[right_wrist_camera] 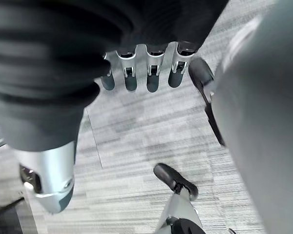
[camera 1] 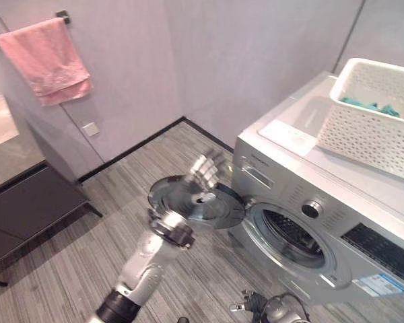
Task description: Grab the laundry basket,head to the washer,open it,put in the laundry and shut it.
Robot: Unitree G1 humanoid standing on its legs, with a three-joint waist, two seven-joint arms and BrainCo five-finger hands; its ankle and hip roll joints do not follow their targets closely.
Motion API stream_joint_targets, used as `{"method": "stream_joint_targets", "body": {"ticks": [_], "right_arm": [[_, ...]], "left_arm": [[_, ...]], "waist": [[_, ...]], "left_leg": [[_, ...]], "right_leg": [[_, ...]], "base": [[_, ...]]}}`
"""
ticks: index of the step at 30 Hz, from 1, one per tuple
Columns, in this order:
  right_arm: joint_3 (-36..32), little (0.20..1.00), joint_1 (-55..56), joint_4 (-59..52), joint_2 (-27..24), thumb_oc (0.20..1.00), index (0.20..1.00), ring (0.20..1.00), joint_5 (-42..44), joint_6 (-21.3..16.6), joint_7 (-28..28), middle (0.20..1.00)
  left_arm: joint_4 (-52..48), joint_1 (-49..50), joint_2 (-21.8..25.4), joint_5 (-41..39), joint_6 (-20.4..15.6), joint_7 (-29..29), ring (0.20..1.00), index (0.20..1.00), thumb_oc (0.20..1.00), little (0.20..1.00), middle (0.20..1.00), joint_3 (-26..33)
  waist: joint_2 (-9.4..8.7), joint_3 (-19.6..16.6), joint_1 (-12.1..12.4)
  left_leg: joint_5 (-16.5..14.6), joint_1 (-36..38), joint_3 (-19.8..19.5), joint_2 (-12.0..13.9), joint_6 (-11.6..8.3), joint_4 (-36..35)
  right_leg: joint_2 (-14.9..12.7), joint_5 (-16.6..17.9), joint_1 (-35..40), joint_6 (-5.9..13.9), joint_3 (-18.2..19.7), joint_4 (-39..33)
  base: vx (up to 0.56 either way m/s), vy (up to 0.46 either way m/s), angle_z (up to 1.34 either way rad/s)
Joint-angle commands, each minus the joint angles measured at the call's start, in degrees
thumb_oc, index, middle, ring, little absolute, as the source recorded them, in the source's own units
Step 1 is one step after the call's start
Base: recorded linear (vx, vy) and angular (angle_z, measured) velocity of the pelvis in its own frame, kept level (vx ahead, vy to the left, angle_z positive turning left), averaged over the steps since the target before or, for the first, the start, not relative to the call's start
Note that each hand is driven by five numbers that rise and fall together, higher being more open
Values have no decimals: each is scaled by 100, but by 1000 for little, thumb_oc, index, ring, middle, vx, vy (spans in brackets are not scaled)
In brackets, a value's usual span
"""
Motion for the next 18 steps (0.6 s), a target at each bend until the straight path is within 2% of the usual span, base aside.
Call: {"method": "stream_joint_targets", "body": {"ticks": [1,2,3,5,6,7,8,9,12,13,14,15,16,18], "right_arm": [[22,1000,-220,353,30,1000,1000,1000,-88,-15,-111,1000],[-146,1000,-158,417,-75,1000,1000,1000,-64,-4,-176,1000],[-278,1000,-151,477,-75,1000,1000,1000,21,-21,-222,1000],[-382,1000,-77,332,-312,1000,1000,1000,140,-111,-204,1000],[-394,1000,-84,333,-316,1000,1000,1000,141,-111,-202,1000],[-320,1000,-207,270,-358,1000,1000,1000,208,-160,-222,1000],[-204,1000,-368,127,-340,1000,1000,1000,291,-120,-318,1000],[-127,1000,-505,155,-178,1000,1000,1000,334,-155,-490,1000],[-44,1000,-290,310,58,1000,1000,1000,169,-141,-538,1000],[-47,1000,-284,308,63,1000,1000,1000,168,-143,-542,1000],[68,1000,-142,228,30,1000,1000,1000,108,-187,-512,1000],[72,1000,-86,181,-15,1000,1000,1000,81,-198,-508,1000],[80,1000,-57,150,-51,1000,1000,1000,65,-207,-499,1000],[79,1000,-54,145,-66,1000,1000,1000,66,-205,-498,1000]], "left_arm": [[-521,-227,581,-32,-138,-180,1000,1000,1000,1000,1000,264],[-94,-211,928,1552,-132,-101,1000,1000,1000,1000,1000,232],[-99,-227,1136,2667,-322,-10,1000,1000,1000,1000,1000,352],[85,-432,1429,4877,-958,391,1000,1000,1000,1000,1000,394],[121,-455,1406,4912,-982,416,1000,1000,1000,1000,1000,369],[366,-640,1444,5434,-991,232,1000,1000,1000,1000,1000,27],[830,-742,1421,5687,-875,284,1000,1000,1000,1000,1000,-165],[856,-718,1435,5823,-875,338,1000,1000,1000,1000,1000,-202],[1246,-756,1800,7417,-1197,797,1000,1000,1000,1000,1000,-417],[1296,-763,1778,7452,-1226,834,1000,1000,1000,1000,1000,-438],[2442,-791,1397,7923,-1051,975,1000,1000,1000,1000,1000,-646],[2833,-880,1254,8116,-1000,1099,1000,1000,1000,1000,1000,-651],[3148,-922,1149,8261,-876,1179,1000,1000,1000,1000,1000,-631],[3192,-934,1112,8278,-890,1206,1000,1000,1000,1000,1000,-641]], "waist": [[-373,201,199],[-329,206,196],[-349,205,235],[-393,256,250],[-408,259,256],[-417,281,248],[-422,289,221],[-384,287,258],[-357,287,235],[-373,284,237],[-379,279,102],[-377,271,39],[-365,267,-2],[-352,267,0]], "left_leg": [[-322,96,65,31,20,36],[-371,146,74,49,23,30],[-368,132,65,36,33,27],[-407,158,73,64,6,26],[-380,141,71,40,14,22],[-389,141,93,42,7,18],[-388,118,127,30,17,12],[-424,126,129,47,20,23],[-456,155,194,44,18,20],[-428,143,194,27,23,13],[-427,185,284,34,10,4],[-423,193,305,35,3,2],[-448,220,317,54,-4,1],[-448,220,316,56,-5,1]], "right_leg": [[-641,-547,378,635,479,-4],[-615,-581,412,639,524,-4],[-627,-584,406,637,513,-4],[-594,-608,416,644,522,-4],[-617,-591,398,642,524,-4],[-600,-587,377,651,546,-4],[-596,-568,301,654,606,-4],[-578,-587,309,654,606,-4],[-586,-609,318,670,621,-4],[-602,-589,304,663,622,-4],[-587,-601,287,659,682,-4],[-577,-603,280,653,699,-4],[-557,-625,289,653,716,-4],[-555,-625,291,653,714,-4]], "base": [[41,32,0],[29,21,4],[33,14,0],[0,0,0],[0,0,0],[0,0,0],[0,0,0],[21,18,-7],[27,23,-13],[13,35,-8],[5,39,-2],[33,44,-3],[19,17,-6],[1,4,-7]]}}
